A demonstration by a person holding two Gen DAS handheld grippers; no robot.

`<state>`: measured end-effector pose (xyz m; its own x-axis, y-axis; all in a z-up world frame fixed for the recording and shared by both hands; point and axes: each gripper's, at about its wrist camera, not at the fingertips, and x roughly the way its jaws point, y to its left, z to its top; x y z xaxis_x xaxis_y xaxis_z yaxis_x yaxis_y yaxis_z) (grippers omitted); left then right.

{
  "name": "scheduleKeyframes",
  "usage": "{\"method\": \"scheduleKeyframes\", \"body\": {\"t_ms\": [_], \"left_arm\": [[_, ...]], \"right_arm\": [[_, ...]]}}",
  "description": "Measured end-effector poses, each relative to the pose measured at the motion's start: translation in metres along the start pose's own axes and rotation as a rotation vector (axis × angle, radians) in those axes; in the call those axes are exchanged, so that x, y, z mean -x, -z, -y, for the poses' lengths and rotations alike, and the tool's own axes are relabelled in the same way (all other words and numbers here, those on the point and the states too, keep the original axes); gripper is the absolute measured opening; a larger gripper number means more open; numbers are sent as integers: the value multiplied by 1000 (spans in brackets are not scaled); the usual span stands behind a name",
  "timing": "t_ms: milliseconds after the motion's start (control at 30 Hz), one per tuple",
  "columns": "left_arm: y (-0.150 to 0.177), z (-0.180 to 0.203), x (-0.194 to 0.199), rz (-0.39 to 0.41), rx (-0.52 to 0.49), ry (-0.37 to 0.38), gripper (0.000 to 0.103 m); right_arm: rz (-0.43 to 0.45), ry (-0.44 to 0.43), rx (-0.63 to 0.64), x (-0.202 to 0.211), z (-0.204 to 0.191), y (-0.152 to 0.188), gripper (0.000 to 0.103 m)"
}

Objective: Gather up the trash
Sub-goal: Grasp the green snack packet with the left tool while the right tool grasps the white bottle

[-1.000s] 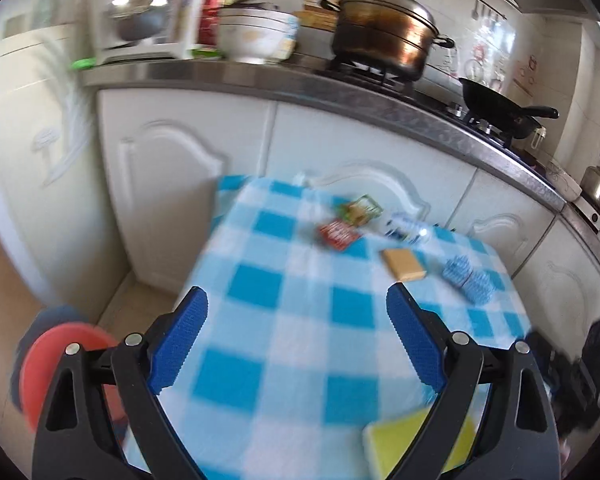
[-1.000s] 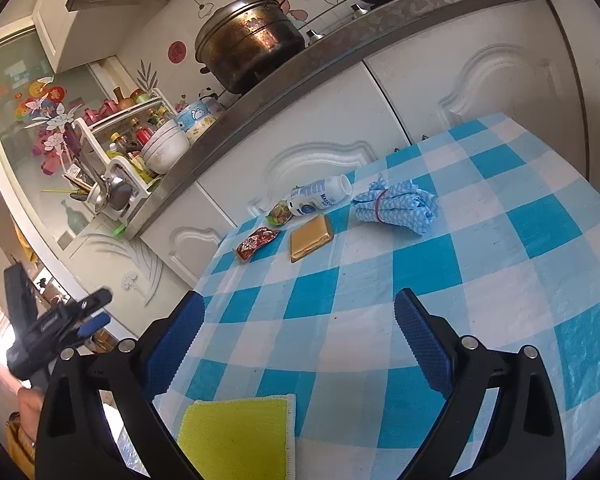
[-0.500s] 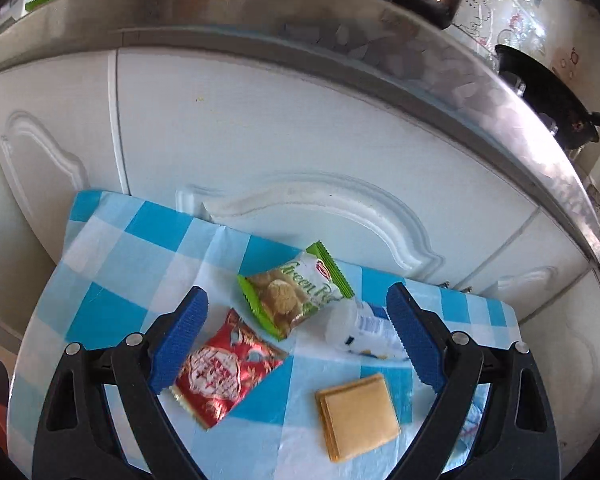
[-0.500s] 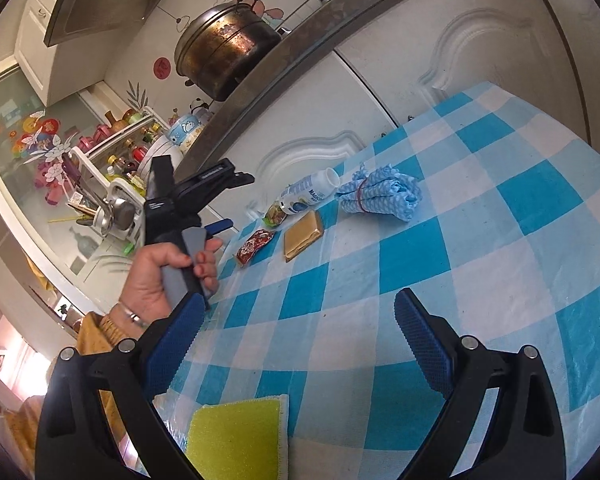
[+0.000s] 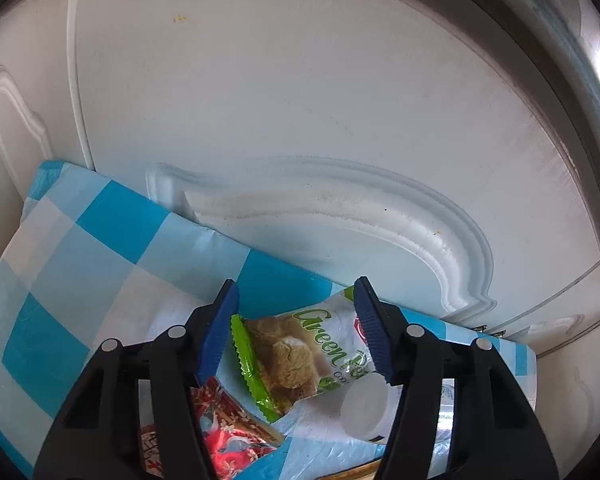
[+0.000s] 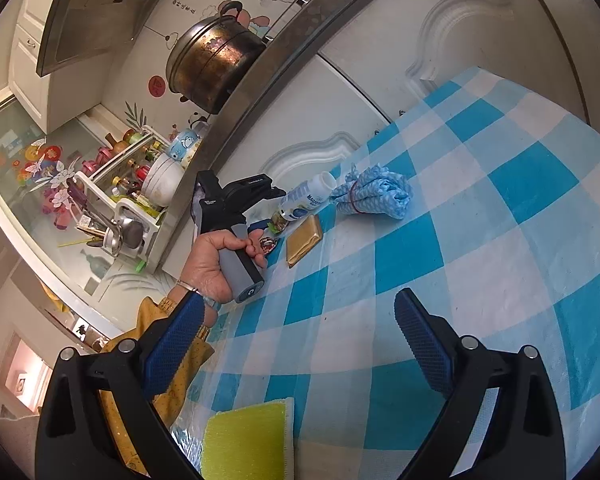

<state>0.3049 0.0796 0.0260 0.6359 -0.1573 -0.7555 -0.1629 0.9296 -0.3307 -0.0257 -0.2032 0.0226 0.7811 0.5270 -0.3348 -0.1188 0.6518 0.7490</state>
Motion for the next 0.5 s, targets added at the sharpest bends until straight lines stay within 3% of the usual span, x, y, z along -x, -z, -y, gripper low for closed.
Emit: {"method": "scheduleKeyframes", "body": {"t_ms": [133,300,500], "left_arm": [[4,13,-4,-21,-84,-11,48],[21,41,-4,-50,-306,-62,43],[52,60,11,-98,-475,-22,41]], "right_arm": [[0,-3,-14,1,2,0,95],[-5,-5,-22,0,3,0,95],[-6,4,-9,1,1,0,95]]}}
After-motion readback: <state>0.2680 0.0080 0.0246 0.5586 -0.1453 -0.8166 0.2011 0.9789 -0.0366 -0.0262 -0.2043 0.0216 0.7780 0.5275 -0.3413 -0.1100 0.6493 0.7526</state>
